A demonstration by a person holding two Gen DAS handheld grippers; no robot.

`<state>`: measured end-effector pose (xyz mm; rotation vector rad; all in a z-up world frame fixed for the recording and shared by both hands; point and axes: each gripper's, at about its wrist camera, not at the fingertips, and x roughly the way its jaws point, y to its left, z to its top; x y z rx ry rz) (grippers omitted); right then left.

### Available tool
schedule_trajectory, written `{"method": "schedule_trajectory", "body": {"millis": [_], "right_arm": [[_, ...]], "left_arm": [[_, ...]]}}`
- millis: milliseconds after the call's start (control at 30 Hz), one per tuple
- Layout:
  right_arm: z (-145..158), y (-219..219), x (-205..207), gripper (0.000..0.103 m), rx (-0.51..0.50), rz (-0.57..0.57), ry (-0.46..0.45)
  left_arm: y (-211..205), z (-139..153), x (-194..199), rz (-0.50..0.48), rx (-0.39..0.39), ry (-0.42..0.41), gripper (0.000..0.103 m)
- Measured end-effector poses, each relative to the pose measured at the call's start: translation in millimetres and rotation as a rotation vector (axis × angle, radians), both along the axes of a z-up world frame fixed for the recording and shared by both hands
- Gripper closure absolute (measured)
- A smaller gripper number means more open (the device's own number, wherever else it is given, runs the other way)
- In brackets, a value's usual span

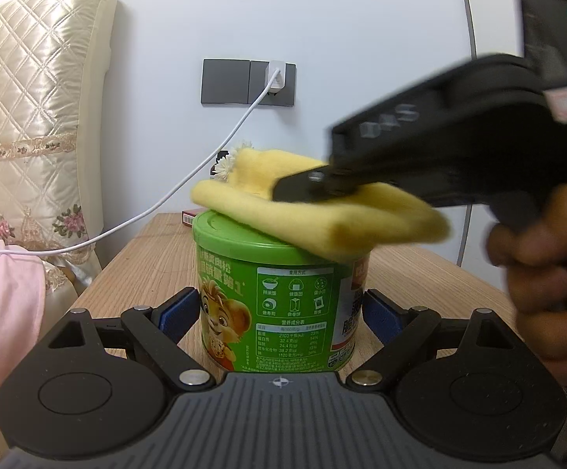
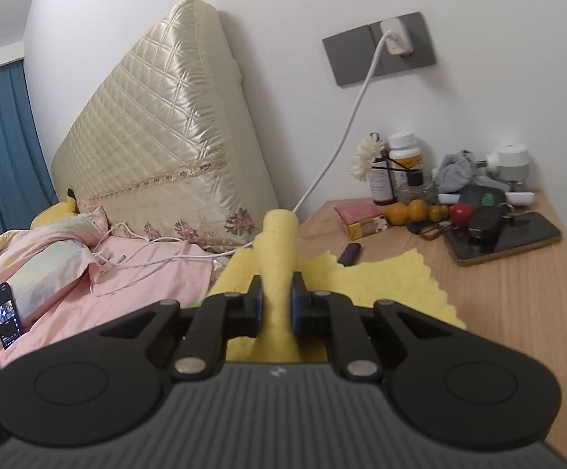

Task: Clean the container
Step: 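Wipe across the green lid with the cloth in the right gripper, then lift the cloth off the lid and move the right gripper aside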

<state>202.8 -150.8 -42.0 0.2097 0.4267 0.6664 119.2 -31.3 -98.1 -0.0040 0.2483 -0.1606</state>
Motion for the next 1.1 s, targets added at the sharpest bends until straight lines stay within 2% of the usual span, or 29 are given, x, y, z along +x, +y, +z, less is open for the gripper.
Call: {"method": "schedule_trajectory", "body": {"millis": [233,500,700,833,967,1100], "right_arm": [[3,20,-7,0.089,-0.03,0.076,-0.012],[2,3,-28,0.089,-0.001,0.09,-0.002],[6,-29,-25,0.089,0.036,-0.04,-0.009],[2,-52,-28,0.089,0.009,-0.212,-0.047],[-25,-74,-17,0.089,0.004,-0.353,0.015],[-41,-77,-2,0.089,-0.057,-0.414,0.108]], "left_arm": [[3,1,-1,0.001,0.007,-0.005,0.011],[11,4,-1,-0.001,-0.008,0.007,0.011],[17,6,-2,0.013,-0.01,0.009,0.011],[24,9,4,0.031,-0.011,0.016,0.011],[28,10,11,0.044,-0.012,0.021,0.011],[29,10,18,0.051,-0.011,0.022,0.009]]}}
